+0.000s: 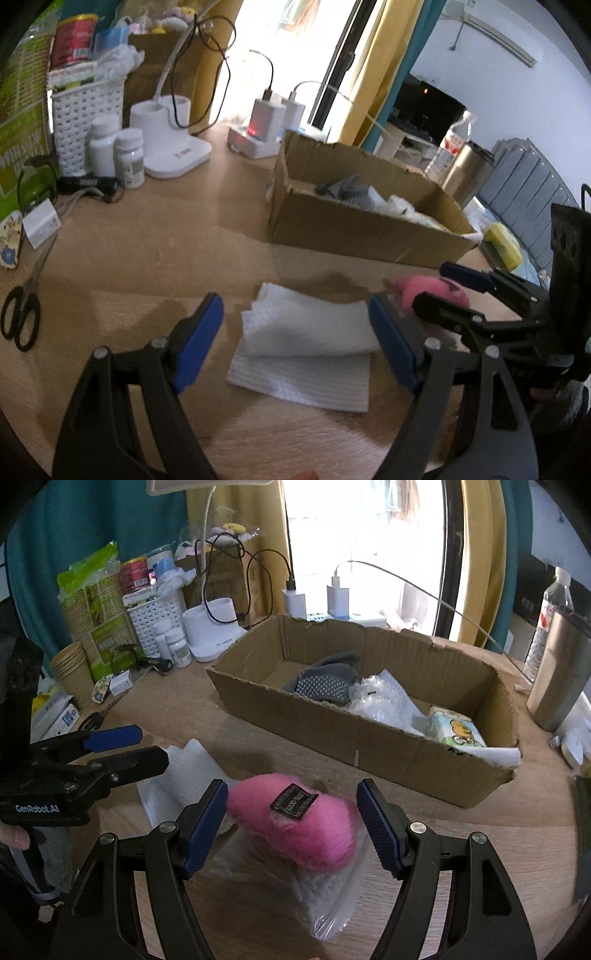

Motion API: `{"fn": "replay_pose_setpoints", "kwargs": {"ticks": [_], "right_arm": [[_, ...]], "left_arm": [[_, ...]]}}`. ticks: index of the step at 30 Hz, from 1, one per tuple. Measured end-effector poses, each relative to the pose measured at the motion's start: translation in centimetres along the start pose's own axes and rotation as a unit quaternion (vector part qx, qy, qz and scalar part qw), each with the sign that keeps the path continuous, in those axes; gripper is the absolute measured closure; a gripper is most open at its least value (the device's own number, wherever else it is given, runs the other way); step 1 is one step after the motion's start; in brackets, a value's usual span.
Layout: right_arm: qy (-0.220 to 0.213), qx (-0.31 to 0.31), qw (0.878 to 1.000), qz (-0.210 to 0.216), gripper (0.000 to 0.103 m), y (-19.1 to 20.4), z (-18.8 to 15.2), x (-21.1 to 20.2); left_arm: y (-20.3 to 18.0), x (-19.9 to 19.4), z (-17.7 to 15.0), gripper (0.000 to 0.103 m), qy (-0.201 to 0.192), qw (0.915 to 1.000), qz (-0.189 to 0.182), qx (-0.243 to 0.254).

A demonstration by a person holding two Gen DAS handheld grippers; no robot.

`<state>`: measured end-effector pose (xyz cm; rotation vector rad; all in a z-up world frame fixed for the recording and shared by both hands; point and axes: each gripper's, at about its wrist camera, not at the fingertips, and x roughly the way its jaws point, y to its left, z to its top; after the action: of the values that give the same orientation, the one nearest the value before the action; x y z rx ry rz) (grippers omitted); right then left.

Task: Organize soft objects
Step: 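Grasp the pink plush with the right tool while the left tool grasps the white paper towel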

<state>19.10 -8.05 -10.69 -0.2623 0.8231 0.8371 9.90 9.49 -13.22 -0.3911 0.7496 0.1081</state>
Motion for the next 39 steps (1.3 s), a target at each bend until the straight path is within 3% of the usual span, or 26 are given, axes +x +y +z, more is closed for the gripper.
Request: {"fn": "replay_pose_setpoints", "kwargs": {"ticks": [9, 14, 22, 24, 26, 32, 35, 39], "right_arm": [[0.001, 0.007, 1.000, 0.017, 0.028, -0.7, -0.2, 0.2], [0.000, 0.006, 1.000, 0.026, 0.034, -0.9, -0.3, 0.2], [-0.007, 0.009, 0.999, 0.041, 0.039, -1.3, -0.6, -0.1], [-0.010, 0.009, 0.999, 0.042, 0.040, -1.4, -0.6, -0.3], [-0.012, 0.009, 0.999, 0.044, 0.041, -1.5, -0.6, -0.5], [-0.024, 0.010, 0.999, 0.045, 0.041, -1.9, -0.4, -1.4], [-0.029, 0.007, 0.999, 0.042, 0.041, -2.0, -0.3, -1.9], [-0.037, 0.010, 0.999, 0.037, 0.041, -2.4, -0.2, -2.7]], "left_arm": [[-0.7, 2.6, -0.3, 0.021, 0.045, 0.9989, 0.009, 0.002], [-1.8, 4.4, -0.4, 0.021, 0.072, 0.9970, 0.016, 0.022], [-3.6, 5.5, -0.9, 0.022, 0.077, 0.9901, 0.068, 0.096], [-3.9, 5.6, -1.1, 0.030, 0.075, 0.9886, 0.076, 0.105], [-3.8, 5.5, -1.0, 0.049, 0.074, 0.9894, 0.073, 0.102], [-4.4, 5.2, -1.1, 0.076, 0.073, 0.9890, 0.061, 0.113], [-5.0, 4.9, -1.3, 0.085, 0.066, 0.9876, 0.068, 0.125], [-5.8, 4.0, -1.5, 0.087, 0.058, 0.9879, 0.061, 0.130]]}}
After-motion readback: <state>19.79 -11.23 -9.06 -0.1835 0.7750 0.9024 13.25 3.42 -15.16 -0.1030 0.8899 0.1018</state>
